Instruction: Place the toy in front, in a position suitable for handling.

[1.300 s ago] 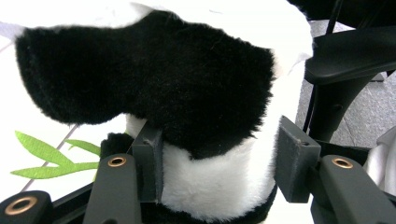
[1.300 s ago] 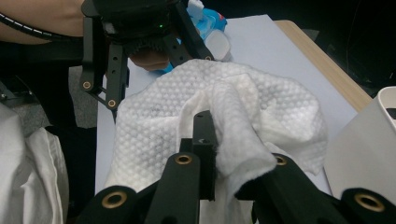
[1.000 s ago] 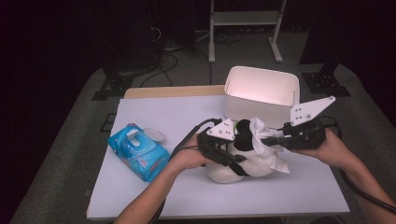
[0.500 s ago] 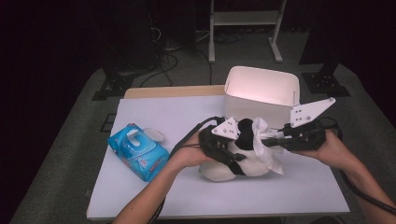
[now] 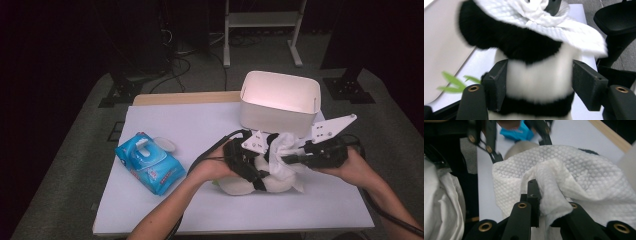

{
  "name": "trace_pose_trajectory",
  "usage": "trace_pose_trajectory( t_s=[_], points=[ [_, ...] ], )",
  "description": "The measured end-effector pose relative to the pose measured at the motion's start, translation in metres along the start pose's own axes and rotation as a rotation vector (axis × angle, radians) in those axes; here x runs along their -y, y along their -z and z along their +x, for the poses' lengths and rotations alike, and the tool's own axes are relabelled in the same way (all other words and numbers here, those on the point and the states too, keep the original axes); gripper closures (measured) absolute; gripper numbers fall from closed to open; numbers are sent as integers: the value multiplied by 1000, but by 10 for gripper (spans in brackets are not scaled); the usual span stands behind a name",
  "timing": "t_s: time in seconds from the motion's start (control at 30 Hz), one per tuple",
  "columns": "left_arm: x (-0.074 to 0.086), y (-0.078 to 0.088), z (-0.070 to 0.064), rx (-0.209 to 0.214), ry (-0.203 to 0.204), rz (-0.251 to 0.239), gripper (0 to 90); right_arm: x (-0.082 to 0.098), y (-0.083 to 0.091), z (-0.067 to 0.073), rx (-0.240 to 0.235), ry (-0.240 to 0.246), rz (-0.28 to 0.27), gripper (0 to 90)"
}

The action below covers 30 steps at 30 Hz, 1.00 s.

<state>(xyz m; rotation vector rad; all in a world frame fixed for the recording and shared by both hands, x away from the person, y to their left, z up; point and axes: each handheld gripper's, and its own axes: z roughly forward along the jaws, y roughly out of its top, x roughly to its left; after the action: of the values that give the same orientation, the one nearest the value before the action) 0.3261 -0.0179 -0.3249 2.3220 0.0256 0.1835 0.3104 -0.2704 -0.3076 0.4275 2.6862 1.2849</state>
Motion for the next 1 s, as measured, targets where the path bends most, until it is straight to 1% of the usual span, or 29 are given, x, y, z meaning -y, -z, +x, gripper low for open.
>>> trace_pose_trajectory(
  t_s=[0.03,0.07,0.1,0.17,0.2,0.27,0.3,0.33,0.37,0.4,0.43,0.53,0.57,0.6,0.7,0.73,0.77,0.8,0.83,0.87,0.93,1.0],
  points=[
    [2,2,1,-9,-2,7,317,7,1,-2,13,-15,11,820],
    [5,4,2,-8,10,8,309,15,1,-4,20,-39,13,820],
    [8,6,2,-12,13,11,303,24,3,-7,23,-68,11,820],
    [15,9,2,-17,27,22,289,37,5,-11,31,-94,15,820],
    [18,10,1,-17,34,26,280,44,7,-13,22,-118,3,820],
    [26,10,-1,-22,42,31,272,50,8,-13,17,-132,-8,820],
    [29,10,-1,-27,40,33,274,50,8,-12,17,-130,-8,820],
    [30,10,-2,-34,41,36,281,48,7,-11,19,-119,-5,820],
    [31,10,-2,-57,31,44,307,46,7,-10,26,-106,-1,819],
    [31,9,-2,-65,27,52,337,40,6,-8,43,-84,8,820],
    [31,9,-2,-66,27,51,343,36,5,-6,50,-71,12,820],
    [32,6,0,-63,35,31,346,20,-1,-1,24,-29,14,819],
    [31,5,0,-63,42,27,346,16,-4,0,22,-12,22,819],
    [31,5,1,-63,40,30,345,9,-11,2,16,9,39,819],
    [31,5,1,-67,33,36,337,0,-24,3,0,41,67,819],
    [32,6,2,-66,33,35,330,-1,-26,2,-1,42,71,819],
    [34,8,2,-62,44,19,326,0,-26,1,0,41,69,819],
    [35,10,3,-60,46,15,323,2,-24,-1,2,26,69,819],
    [37,12,4,-59,55,5,314,4,-23,-3,1,21,67,820],
    [39,13,4,-62,57,4,297,8,-21,-4,-1,3,62,820],
    [43,17,4,-72,74,12,266,14,-17,-5,-1,-18,56,820],
    [51,19,5,-73,104,14,237,20,-13,-5,4,-35,50,820]
  ],
)
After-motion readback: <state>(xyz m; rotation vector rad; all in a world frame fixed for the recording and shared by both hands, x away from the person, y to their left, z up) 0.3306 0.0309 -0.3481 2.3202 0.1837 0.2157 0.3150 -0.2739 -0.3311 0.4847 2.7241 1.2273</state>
